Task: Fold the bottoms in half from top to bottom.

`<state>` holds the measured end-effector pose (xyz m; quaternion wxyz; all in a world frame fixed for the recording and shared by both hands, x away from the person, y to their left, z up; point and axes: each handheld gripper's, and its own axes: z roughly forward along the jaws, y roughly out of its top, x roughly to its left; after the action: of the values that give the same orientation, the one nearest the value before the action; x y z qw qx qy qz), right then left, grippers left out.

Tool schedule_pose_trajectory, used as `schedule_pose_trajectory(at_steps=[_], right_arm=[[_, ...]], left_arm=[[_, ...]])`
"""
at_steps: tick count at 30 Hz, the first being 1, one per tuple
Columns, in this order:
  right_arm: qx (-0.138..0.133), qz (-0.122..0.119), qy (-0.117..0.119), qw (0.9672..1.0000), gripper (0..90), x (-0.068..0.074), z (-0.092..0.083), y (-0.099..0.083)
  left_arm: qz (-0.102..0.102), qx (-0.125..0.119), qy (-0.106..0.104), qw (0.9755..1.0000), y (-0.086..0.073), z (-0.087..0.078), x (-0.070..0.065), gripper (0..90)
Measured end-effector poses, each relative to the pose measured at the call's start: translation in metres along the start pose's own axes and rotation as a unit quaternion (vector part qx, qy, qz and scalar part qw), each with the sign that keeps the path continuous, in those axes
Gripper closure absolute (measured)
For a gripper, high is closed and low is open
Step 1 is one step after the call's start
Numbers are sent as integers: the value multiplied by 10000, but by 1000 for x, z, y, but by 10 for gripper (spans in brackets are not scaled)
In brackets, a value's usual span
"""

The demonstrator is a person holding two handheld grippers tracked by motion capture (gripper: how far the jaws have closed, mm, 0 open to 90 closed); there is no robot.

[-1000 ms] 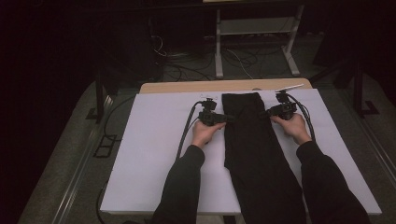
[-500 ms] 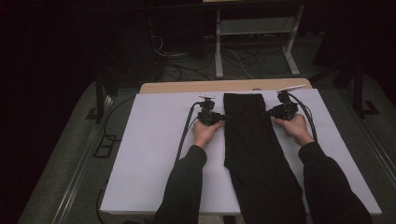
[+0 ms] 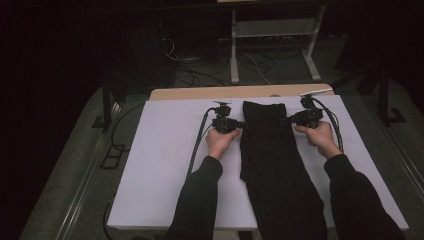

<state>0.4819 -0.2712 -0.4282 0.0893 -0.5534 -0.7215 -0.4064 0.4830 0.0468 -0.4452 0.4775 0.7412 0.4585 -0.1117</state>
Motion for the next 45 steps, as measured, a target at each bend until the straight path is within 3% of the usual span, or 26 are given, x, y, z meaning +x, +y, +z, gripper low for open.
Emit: schedule_pose_trajectory(at_steps=[9, 15, 31, 45], right_arm=[[-158, -44, -5, 9999, 841, 8, -15, 1], [-127, -59, -11, 9999, 841, 13, -20, -2], [-372, -235, 110, 9990, 841, 30, -47, -7], [-659, -352, 376, 9965, 841, 43, -68, -43]], left_arm=[[22, -36, 38, 10000, 5, -12, -10, 882], [63, -8, 49, 10000, 2, -17, -17, 882], [185, -194, -118, 9996, 7, -37, -39, 882], [518, -211, -482, 9973, -14, -56, -67, 882]])
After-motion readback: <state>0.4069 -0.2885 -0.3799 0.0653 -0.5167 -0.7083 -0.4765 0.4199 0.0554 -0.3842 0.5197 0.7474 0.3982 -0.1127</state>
